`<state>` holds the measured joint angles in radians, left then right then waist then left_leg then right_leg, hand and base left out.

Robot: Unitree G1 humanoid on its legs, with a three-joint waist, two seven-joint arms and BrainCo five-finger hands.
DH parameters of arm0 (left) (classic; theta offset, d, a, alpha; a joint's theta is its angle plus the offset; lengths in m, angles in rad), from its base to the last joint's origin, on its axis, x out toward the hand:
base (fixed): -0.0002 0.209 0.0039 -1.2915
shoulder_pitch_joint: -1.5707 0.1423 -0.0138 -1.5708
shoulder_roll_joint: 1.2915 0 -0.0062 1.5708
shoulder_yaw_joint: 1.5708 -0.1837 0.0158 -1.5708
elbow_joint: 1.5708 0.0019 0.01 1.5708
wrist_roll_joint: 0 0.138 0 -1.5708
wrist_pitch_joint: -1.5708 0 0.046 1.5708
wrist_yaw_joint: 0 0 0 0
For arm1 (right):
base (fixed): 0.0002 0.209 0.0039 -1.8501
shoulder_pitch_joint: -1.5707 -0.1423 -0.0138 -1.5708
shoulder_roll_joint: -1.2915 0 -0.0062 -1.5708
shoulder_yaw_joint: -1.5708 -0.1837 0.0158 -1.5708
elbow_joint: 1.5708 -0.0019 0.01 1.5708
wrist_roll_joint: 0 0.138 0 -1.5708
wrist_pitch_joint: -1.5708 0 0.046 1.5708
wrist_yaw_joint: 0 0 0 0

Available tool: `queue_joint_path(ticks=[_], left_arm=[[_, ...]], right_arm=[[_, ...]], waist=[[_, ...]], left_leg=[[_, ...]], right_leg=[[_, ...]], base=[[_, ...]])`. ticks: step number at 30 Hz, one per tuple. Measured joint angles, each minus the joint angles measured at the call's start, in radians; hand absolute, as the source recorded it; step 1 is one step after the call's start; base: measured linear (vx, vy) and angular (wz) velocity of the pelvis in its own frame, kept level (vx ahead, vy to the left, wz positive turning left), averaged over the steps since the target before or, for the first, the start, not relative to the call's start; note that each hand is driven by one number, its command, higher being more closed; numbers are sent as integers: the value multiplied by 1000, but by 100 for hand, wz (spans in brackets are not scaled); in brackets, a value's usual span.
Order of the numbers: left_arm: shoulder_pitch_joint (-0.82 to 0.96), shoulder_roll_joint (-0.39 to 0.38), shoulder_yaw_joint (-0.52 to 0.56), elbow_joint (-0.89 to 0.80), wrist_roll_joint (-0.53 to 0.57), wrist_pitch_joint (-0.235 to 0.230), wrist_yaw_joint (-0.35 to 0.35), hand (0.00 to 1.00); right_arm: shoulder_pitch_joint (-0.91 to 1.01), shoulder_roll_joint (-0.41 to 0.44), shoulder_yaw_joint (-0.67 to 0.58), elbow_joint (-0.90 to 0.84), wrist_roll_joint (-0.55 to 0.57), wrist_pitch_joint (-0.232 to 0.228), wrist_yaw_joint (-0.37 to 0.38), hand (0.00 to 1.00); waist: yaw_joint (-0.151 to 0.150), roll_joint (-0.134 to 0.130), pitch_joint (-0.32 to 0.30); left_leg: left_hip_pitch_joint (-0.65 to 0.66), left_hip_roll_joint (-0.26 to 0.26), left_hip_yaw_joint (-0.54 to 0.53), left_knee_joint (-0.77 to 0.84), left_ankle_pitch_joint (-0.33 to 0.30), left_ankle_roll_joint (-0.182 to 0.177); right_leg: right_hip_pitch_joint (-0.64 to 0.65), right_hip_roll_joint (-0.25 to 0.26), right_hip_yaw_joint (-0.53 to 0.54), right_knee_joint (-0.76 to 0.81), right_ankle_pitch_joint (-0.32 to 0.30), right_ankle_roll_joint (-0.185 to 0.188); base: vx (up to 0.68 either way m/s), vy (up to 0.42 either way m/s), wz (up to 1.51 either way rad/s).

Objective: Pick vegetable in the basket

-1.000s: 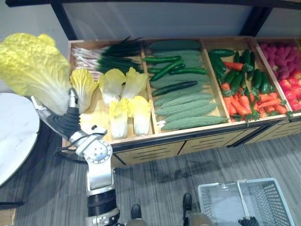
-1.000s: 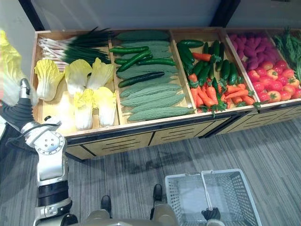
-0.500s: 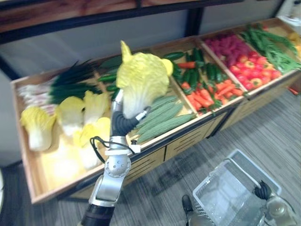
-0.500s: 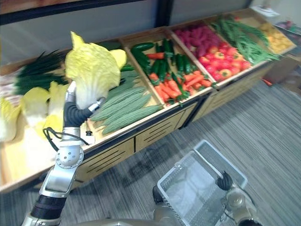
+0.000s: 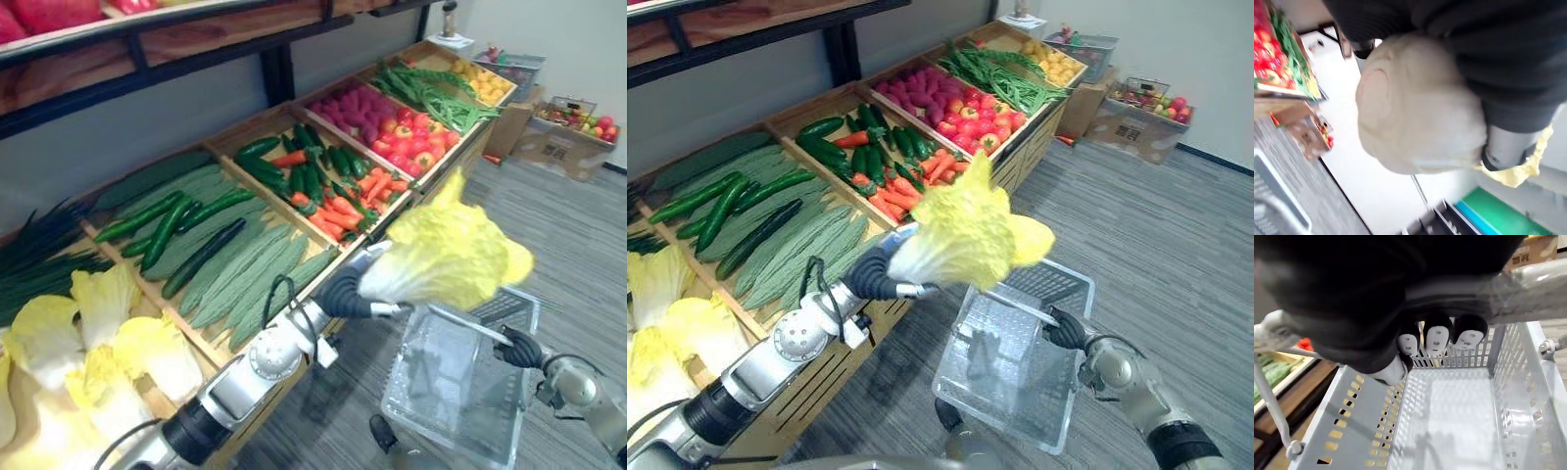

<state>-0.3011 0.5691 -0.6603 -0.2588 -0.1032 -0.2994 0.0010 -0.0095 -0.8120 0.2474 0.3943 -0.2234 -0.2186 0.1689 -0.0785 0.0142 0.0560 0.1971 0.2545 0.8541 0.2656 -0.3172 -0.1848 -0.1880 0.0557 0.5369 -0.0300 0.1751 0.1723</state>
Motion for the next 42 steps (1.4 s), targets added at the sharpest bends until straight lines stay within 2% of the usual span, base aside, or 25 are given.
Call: queue_joint_path(ticks=[5, 10, 13, 20, 25, 35, 42], left_arm=[[-75, 49, -147, 0, -53, -27, -105, 100], [-96, 75, -259, 24, -92, -50, -204, 100], [-103, 76, -299, 71, -91, -50, -222, 100], [-106, 54, -348, 199, -66, -48, -224, 100], [-107, -13, -345, 319, 26, -40, -218, 100], [-124, -266, -236, 596, 306, -8, -143, 100], [-180, -365, -233, 741, 435, 5, -93, 100]], right_arm=[[-37, -6, 10, 0, 78, 1, 37, 100], [-98, -9, 38, 2, 149, 5, 44, 100], [-115, -10, 38, 2, 171, 11, 60, 100], [-170, -46, 90, -1, 204, 16, 98, 100], [-186, -75, 160, -74, 205, 24, 126, 100], [-203, -74, 202, -192, 205, 25, 173, 100], [-204, -73, 208, -192, 204, 42, 187, 100]], waist=[[2, 23, -8], [-1, 28, -6], [-5, 38, -7], [-28, 39, -6], [-39, 32, -1], [-52, 11, 30], [-52, 3, 35]], left_leg=[[12, 36, 48, 38, -15, -22], [13, 61, 99, 78, -33, -35], [13, 79, 106, 102, -44, -39], [16, 89, 152, 111, -47, -40], [18, 86, 176, 111, -47, -40], [22, 86, 200, 111, -47, -40], [20, 86, 200, 112, -47, -40]], right_leg=[[-1, 33, 24, 1, 9, -10], [-22, 56, 49, 8, 5, -19], [-22, 67, 49, 8, 5, -20], [-35, 70, 50, 14, 8, -15], [-37, 70, 55, 14, 7, -15], [-52, 83, 72, 33, 4, -15], [-54, 82, 72, 33, 5, -15]], base=[[10, -18, -21], [-2, -13, -26], [15, 0, -12], [42, 20, -3], [14, 25, -5], [-1, 7, -6], [0, 4, 0]])
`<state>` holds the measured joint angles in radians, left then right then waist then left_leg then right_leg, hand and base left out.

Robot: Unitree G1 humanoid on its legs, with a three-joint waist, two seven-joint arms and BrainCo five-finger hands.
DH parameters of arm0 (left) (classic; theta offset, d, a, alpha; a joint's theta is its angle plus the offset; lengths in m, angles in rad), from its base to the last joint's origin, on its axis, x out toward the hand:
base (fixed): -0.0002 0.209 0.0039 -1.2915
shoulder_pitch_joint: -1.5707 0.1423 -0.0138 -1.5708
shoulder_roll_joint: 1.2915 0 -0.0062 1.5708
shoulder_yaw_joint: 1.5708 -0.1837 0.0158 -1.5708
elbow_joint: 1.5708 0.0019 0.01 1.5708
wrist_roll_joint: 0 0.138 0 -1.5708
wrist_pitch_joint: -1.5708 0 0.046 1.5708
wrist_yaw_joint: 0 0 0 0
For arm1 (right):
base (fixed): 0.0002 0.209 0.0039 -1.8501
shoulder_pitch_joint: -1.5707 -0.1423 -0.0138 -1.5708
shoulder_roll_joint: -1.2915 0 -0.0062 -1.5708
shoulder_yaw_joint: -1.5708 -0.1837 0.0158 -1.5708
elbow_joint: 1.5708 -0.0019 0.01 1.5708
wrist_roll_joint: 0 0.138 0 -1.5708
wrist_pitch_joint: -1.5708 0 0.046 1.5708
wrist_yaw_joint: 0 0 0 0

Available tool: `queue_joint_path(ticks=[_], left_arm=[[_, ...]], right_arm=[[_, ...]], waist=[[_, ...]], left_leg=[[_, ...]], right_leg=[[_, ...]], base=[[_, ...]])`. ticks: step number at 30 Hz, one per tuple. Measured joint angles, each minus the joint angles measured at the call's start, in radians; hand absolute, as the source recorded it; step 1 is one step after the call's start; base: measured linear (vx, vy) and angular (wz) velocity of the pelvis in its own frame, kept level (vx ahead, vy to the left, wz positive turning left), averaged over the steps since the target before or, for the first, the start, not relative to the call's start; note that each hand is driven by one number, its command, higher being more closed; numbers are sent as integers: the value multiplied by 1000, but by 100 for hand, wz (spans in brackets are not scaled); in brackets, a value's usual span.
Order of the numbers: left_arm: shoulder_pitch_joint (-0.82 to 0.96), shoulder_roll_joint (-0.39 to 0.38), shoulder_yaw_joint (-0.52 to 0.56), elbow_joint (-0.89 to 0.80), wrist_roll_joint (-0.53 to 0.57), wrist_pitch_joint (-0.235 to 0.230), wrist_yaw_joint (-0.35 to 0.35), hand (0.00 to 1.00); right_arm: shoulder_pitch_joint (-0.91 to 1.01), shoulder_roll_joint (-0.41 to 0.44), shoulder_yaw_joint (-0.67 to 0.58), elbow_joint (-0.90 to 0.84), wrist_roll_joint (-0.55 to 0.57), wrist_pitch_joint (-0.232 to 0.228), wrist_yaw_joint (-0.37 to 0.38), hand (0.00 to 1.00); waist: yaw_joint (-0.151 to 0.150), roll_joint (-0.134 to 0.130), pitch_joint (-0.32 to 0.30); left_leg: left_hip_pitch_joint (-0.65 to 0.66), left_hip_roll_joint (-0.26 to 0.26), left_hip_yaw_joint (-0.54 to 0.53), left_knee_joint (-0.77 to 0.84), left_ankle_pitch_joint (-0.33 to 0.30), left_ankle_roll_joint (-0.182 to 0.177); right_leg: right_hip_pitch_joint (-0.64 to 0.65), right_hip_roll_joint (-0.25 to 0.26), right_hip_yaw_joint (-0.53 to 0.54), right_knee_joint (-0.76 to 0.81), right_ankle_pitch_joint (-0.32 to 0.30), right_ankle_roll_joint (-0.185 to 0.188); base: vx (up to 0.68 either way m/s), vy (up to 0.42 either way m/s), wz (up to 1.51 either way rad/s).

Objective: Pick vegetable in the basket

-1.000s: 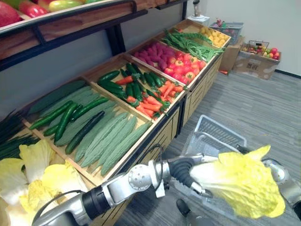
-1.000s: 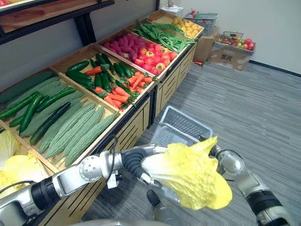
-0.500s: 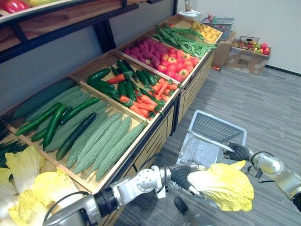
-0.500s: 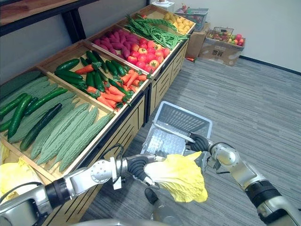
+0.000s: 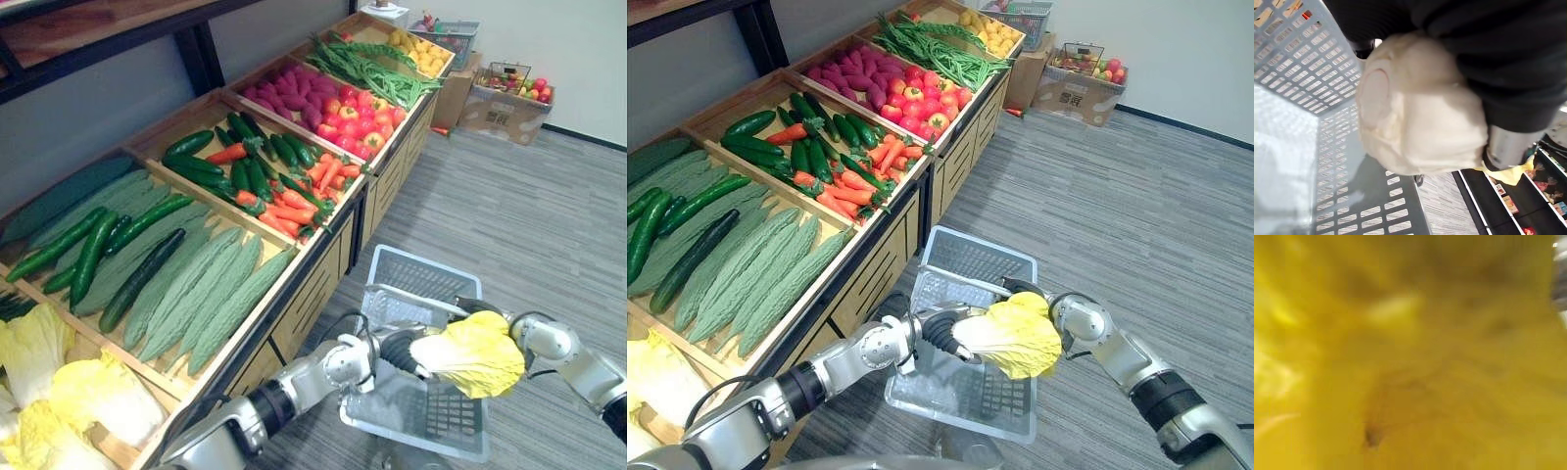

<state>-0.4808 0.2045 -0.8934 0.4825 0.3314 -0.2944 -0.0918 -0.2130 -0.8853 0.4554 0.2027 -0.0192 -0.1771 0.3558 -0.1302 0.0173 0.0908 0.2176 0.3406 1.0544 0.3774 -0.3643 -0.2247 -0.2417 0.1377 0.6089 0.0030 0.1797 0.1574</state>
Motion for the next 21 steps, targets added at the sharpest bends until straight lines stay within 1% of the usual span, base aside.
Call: queue_joint_path(ticks=[5, 6, 9, 13, 15, 21], left_arm=[[-36, -36, 0, 100, 90, 1, 8, 100], [-40, -43, -1, 129, 115, 6, 8, 0], [-47, -45, 1, 203, 131, 33, 8, 0], [-48, -44, 11, 244, 195, 60, 11, 0], [-52, -45, 17, 244, 241, 64, 18, 0], [-81, -46, 29, 282, 265, 66, 44, 0]], right_arm=[[-20, 1, 12, 0, 0, 4, 1, 100], [-30, 1, 16, 0, 0, 3, 2, 100], [-49, 6, 24, -4, 0, 3, 3, 100], [-50, 25, 24, -4, 0, 3, 4, 100], [-50, 37, 24, -4, 0, 3, 5, 100], [-47, 53, 22, 2, 0, 4, 13, 100]], waist=[[-5, -3, 2], [-7, -4, 3], [-9, -5, 4], [-9, -10, 11], [-9, -16, 27], [-9, -17, 47]], left_leg=[[-3, -1, 4, 0, 0, 0], [-3, -2, 6, 0, 0, 0], [-3, -3, 14, -1, 0, 0], [4, -8, 27, -5, 0, 0], [8, -12, 31, -7, 0, 0], [5, -13, 27, -11, 1, 0]], right_leg=[[-6, 1, 3, 1, 0, 0], [-9, 2, 5, 2, 0, 0], [-16, 5, 14, 3, 1, 1], [-17, 8, 27, 3, 2, 3], [-16, 8, 33, 3, 3, 4], [-17, 6, 31, 2, 3, 4]], base=[[0, 13, -1], [9, 31, -5], [11, 32, -8], [6, 29, -9], [-4, 37, -8], [-3, 6, 0]])
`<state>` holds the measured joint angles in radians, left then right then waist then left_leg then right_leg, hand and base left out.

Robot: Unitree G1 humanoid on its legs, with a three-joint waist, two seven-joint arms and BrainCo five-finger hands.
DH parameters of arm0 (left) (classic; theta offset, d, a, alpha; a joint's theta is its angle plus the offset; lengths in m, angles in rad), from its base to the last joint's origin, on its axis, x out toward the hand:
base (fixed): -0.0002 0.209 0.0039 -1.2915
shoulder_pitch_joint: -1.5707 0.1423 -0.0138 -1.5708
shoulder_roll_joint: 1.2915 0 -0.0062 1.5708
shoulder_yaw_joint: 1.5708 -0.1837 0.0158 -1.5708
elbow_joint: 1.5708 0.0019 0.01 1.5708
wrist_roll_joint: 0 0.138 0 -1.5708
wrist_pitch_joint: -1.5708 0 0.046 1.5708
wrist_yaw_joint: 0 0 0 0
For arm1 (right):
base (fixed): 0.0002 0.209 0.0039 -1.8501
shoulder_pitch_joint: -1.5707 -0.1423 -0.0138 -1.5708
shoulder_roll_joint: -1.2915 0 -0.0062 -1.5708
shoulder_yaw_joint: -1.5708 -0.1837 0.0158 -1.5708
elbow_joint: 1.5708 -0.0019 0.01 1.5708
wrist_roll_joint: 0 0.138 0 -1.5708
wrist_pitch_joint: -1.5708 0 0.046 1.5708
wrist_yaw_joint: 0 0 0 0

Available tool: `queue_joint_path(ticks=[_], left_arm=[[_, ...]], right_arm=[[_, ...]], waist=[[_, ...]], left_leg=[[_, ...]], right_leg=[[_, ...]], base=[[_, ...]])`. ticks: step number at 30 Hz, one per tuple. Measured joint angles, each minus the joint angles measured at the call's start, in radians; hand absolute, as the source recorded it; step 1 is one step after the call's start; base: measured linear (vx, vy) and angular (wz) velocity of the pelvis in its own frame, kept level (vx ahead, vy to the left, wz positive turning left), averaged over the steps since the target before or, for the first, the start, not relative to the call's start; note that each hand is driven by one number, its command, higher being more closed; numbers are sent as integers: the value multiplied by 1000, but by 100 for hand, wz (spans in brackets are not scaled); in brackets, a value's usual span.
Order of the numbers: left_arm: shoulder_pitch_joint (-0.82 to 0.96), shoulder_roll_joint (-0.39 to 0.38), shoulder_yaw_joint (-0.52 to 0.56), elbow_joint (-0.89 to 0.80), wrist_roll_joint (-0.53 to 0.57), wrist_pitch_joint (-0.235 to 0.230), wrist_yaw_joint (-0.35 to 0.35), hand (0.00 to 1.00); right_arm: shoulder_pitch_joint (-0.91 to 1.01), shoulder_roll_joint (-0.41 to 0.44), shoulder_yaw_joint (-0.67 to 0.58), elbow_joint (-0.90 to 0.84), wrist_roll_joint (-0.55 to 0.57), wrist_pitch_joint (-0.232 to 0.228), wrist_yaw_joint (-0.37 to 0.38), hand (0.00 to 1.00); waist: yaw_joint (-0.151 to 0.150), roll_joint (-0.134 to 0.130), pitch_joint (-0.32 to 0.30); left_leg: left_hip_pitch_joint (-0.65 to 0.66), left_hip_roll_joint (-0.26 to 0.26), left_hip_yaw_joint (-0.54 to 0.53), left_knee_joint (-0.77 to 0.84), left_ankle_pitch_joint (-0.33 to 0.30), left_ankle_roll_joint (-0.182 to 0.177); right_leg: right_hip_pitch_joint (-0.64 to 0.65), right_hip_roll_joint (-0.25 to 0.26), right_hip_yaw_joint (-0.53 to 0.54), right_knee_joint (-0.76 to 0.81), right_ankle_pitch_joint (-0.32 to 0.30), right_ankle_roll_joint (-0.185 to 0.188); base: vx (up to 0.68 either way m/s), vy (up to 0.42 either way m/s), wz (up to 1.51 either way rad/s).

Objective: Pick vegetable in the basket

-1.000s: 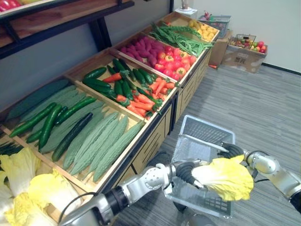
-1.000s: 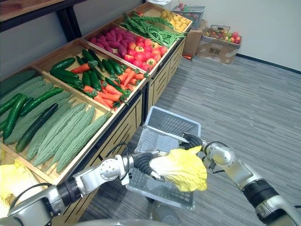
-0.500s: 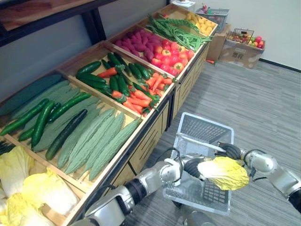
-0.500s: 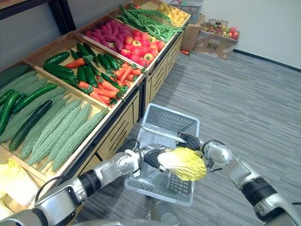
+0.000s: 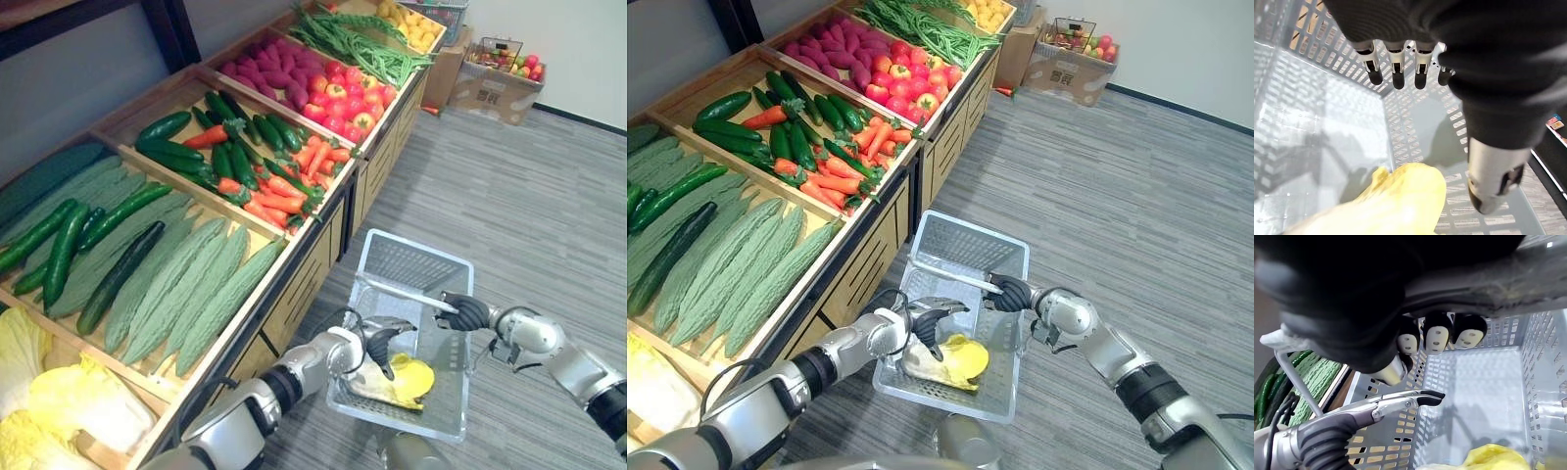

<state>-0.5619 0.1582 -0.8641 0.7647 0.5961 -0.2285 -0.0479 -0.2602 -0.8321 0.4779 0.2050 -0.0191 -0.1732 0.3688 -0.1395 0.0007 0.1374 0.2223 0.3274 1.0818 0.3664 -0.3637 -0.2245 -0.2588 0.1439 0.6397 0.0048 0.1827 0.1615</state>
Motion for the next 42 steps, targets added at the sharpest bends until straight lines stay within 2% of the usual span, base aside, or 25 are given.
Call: queue_joint_path(ticks=[8, 10, 15, 17, 18, 20, 21, 23, 24, 25, 26, 27, 29, 31, 32, 34, 37, 40, 42], left_arm=[[-2, -1, 4, -13, 6, -1, 1, 0], [-2, 0, -12, -66, -5, -2, 2, 0], [51, 25, -84, -355, -85, -18, -6, 0], [106, 76, -114, -531, -171, -45, -41, 0], [152, 127, -122, -669, -246, -59, -65, 0], [188, 187, -123, -786, -325, -71, -87, 0], [223, 258, -118, -890, -424, -75, -97, 0], [262, 323, -98, -978, -519, -75, -105, 0], [342, 375, -28, -1064, -617, -81, -113, 0], [432, 391, 70, -1115, -702, -83, -111, 0], [466, 391, 116, -1131, -723, -83, -109, 0], [536, 387, 223, -1159, -750, -86, -98, 0], [653, 321, 450, -1174, -750, -89, -48, 0], [688, 266, 559, -1174, -749, -89, -16, 0], [713, 187, 685, -1176, -739, -89, 35, 0], [730, 108, 810, -1176, -722, -89, 99, 0], [772, 37, 960, -1168, -650, -88, 189, 0], [790, -5, 1098, -1029, -610, -83, 253, 0], [790, -16, 1163, -912, -574, -45, 298, 0]], right_arm=[[31, 38, -50, 23, -2, 0, -1, 100], [61, 60, -101, 36, -16, 0, -5, 100], [156, 155, -277, 69, -83, 4, -45, 100], [203, 210, -374, 109, -114, 4, -83, 100], [232, 250, -446, 141, -140, 8, -113, 100], [254, 278, -506, 184, -152, 19, -137, 100], [267, 310, -558, 239, -179, 31, -162, 100], [284, 347, -602, 305, -197, 40, -189, 100], [313, 395, -648, 386, -200, 42, -220, 100], [334, 437, -688, 458, -200, 43, -248, 100], [342, 451, -705, 488, -200, 43, -257, 100], [345, 475, -736, 562, -199, 43, -267, 100], [344, 500, -808, 709, -196, 43, -300, 100], [345, 501, -845, 776, -194, 44, -312, 100], [348, 502, -894, 843, -177, 52, -341, 100], [365, 506, -940, 904, -175, 57, -365, 100], [382, 539, -1025, 958, -143, 59, -396, 100], [400, 579, -1064, 976, -116, 60, -413, 100], [411, 597, -1069, 976, -98, 61, -415, 100]], waist=[[0, 0, 0], [5, -3, 2], [27, -5, 2], [40, -7, -1], [50, -9, -3], [72, -9, -6], [89, -9, -9], [100, -9, -24], [119, -20, -53], [118, -28, -71], [118, -31, -73], [119, -41, -80], [130, -52, -103], [143, -53, -108], [150, -52, -109], [168, -53, -109], [172, -59, -111], [170, -65, -119], [169, -65, -127]], left_leg=[[-27, -10, -52, -15, 10, 11], [-40, -10, -83, -15, 14, 18], [-64, -5, -182, -11, 20, 27], [-81, -2, -236, -10, 24, 35], [-107, -2, -281, -5, 29, 42], [-133, 0, -321, 5, 32, 47], [-149, -3, -363, 5, 38, 57], [-169, -9, -414, 2, 47, 64], [-190, -32, -471, -21, 67, 75], [-209, -58, -529, -51, 90, 86], [-212, -68, -552, -60, 97, 88], [-222, -96, -603, -82, 113, 98], [-248, -148, -684, -135, 149, 114], [-260, -174, -721, -165, 171, 121], [-275, -200, -774, -191, 197, 130], [-286, -220, -823, -210, 225, 141], [-306, -229, -884, -227, 250, 143], [-306, -237, -931, -260, 283, 142], [-307, -240, -954, -280, 296, 134]], right_leg=[[3, -27, -41, -2, 0, 0], [7, -41, -71, -1, -1, 1], [42, -78, -161, -1, -14, -3], [58, -97, -208, 0, -23, -7], [60, -112, -250, 0, -25, -7], [62, -125, -282, -1, -26, -9], [74, -140, -325, -2, -28, -12], [86, -156, -370, -2, -33, -14], [94, -181, -421, -4, -43, -18], [106, -209, -474, -7, -46, -17], [113, -219, -493, -10, -47, -18], [131, -244, -530, -17, -59, -16], [147, -285, -601, -40, -61, -15], [149, -307, -638, -44, -62, -15], [163, -329, -689, -56, -62, -15], [173, -342, -732, -57, -62, -14], [191, -346, -791, -58, -66, -16], [200, -350, -842, -58, -75, -22], [203, -349, -864, -58, -83, -35]], base=[[-19, 16, 17], [-35, 6, 52], [-41, 0, 56], [-38, -3, 76], [-39, -14, 89], [-34, -20, 75], [-44, -28, 82], [-43, -23, 92], [-26, -8, 127], [-18, 0, 131], [-22, 21, 125], [-25, 25, 106], [-35, 20, 116], [-18, 13, 89], [7, 7, 94], [9, 5, 85], [-18, -27, 68], [-26, -52, 43], [-52, -46, 33]])
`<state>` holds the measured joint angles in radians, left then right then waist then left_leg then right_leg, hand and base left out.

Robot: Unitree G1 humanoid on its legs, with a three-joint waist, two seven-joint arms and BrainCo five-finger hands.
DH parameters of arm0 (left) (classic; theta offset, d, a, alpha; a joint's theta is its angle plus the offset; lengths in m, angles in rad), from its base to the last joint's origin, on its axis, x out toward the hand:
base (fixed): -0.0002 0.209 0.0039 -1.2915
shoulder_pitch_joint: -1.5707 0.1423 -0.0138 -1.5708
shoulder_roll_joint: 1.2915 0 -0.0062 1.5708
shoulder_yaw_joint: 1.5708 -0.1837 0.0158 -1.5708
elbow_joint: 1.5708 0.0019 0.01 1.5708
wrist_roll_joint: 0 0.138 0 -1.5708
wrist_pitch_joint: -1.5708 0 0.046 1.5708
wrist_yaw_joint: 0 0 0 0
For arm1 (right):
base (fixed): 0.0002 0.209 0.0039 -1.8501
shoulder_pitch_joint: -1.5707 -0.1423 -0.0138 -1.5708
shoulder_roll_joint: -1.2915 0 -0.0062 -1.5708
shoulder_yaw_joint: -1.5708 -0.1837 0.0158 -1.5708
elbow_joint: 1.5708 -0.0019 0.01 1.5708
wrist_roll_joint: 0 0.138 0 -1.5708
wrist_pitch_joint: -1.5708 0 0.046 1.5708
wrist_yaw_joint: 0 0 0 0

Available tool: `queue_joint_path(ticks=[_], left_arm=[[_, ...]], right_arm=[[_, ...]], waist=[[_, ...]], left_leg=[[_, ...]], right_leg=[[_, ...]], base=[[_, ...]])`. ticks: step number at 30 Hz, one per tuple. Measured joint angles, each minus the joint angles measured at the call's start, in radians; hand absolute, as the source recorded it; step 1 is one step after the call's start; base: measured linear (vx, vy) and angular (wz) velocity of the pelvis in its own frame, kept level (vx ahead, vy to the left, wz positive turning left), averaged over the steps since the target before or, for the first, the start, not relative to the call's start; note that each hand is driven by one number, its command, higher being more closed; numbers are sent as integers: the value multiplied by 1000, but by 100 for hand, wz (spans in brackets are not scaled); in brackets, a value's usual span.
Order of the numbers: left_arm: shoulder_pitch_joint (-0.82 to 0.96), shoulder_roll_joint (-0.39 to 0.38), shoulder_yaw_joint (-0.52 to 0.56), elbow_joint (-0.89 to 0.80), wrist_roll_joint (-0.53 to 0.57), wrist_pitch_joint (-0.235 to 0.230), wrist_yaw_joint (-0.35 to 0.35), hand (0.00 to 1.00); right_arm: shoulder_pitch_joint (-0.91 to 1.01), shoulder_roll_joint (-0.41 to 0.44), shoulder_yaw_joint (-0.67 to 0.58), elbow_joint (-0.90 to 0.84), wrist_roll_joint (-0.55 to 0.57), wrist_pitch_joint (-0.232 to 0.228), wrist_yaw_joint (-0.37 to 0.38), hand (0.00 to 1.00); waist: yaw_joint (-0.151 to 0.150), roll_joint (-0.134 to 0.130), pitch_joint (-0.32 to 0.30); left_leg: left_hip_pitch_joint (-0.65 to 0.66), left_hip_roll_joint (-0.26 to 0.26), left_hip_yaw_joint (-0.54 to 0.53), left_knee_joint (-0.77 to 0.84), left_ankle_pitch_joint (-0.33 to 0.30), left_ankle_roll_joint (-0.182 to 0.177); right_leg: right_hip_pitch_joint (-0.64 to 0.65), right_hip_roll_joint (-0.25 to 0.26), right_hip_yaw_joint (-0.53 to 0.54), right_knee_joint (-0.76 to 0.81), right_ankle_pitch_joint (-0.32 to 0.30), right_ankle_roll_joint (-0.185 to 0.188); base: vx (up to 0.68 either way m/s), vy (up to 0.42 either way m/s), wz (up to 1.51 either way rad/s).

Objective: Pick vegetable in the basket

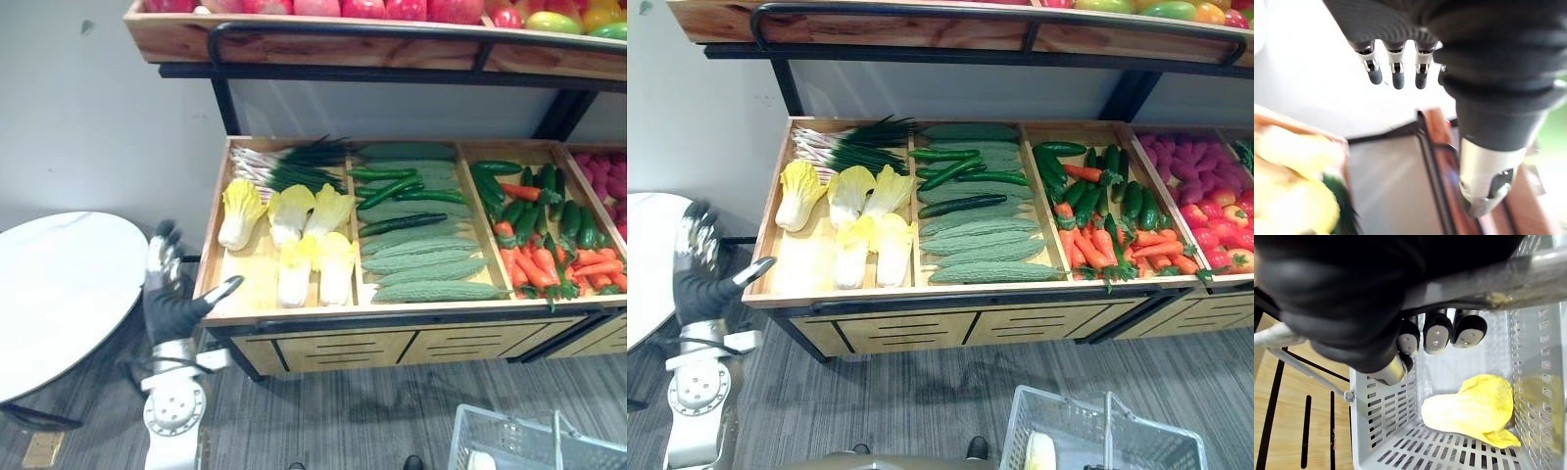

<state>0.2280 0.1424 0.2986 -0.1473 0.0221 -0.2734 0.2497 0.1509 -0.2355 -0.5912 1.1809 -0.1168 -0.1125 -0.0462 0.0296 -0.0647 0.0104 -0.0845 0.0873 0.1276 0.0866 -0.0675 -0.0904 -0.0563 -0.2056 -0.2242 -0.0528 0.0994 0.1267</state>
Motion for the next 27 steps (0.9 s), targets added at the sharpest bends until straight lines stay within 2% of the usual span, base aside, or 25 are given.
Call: queue_joint_path(ticks=[5, 6, 8, 11, 14, 17, 21, 23, 27], left_arm=[[5, -31, 120, 331, 54, 67, 89, 0], [10, -31, 148, 419, 92, 82, 103, 0], [14, -31, 186, 559, 108, 98, 114, 0], [9, -30, 279, 870, 99, 118, 118, 0], [18, -31, 300, 1085, 109, 153, 112, 0], [32, -32, 299, 1173, 118, 174, 75, 0], [19, -31, 265, 1198, 117, 188, -2, 0], [-4, -32, 208, 1214, 117, 188, -51, 0], [-8, -33, 115, 1222, 118, 188, -98, 0]], right_arm=[[49, 44, 2, -33, 19, 1, -13, 100], [53, 53, 9, -42, 18, 1, -17, 100], [66, 64, 15, -53, 17, 0, -20, 100], [68, 77, 17, -61, 7, 2, -37, 100], [61, 78, 19, -49, 4, 2, -44, 100], [34, 78, 26, -25, -4, 3, -58, 100], [20, 75, 58, -25, -27, 3, -57, 100], [8, 73, 73, -23, -41, 4, -56, 100], [-1, 70, 109, -23, -43, 5, -53, 100]], waist=[[-1, -2, -29], [-1, -2, -29], [-1, -3, -39], [-10, -4, -59], [-26, -5, -59], [-27, -4, -58], [-32, 3, -55], [-42, 6, -53], [-53, 10, -48]], left_leg=[[13, -3, -33, -57, 32, 2], [30, -3, -32, -73, 38, 2], [37, -3, -30, -90, 40, 2], [57, -3, -28, -121, 43, -3], [63, -1, -25, -126, 50, -11], [80, 5, -3, -135, 52, -8], [88, 8, 4, -136, 48, -10], [89, 7, 3, -135, 48, -10], [93, 8, 3, -135, 47, -12]], right_leg=[[16, 2, -42, -11, -10, -12], [26, 3, -43, -16, -10, -11], [27, 4, -43, -20, -14, -8], [28, 9, -39, -37, -14, -7], [30, 15, -34, -49, -11, -10], [29, 24, -7, -50, -2, 3], [31, 28, 5, -50, -3, 5], [31, 27, 5, -50, -3, 4], [30, 28, 6, -48, -10, -2]], base=[[-30, -30, 20], [-42, -24, -4], [-31, -16, -5], [32, -5, -6], [80, -7, -8], [81, -14, -21], [32, -8, -11], [0, 0, 0], [-38, -11, -1]])
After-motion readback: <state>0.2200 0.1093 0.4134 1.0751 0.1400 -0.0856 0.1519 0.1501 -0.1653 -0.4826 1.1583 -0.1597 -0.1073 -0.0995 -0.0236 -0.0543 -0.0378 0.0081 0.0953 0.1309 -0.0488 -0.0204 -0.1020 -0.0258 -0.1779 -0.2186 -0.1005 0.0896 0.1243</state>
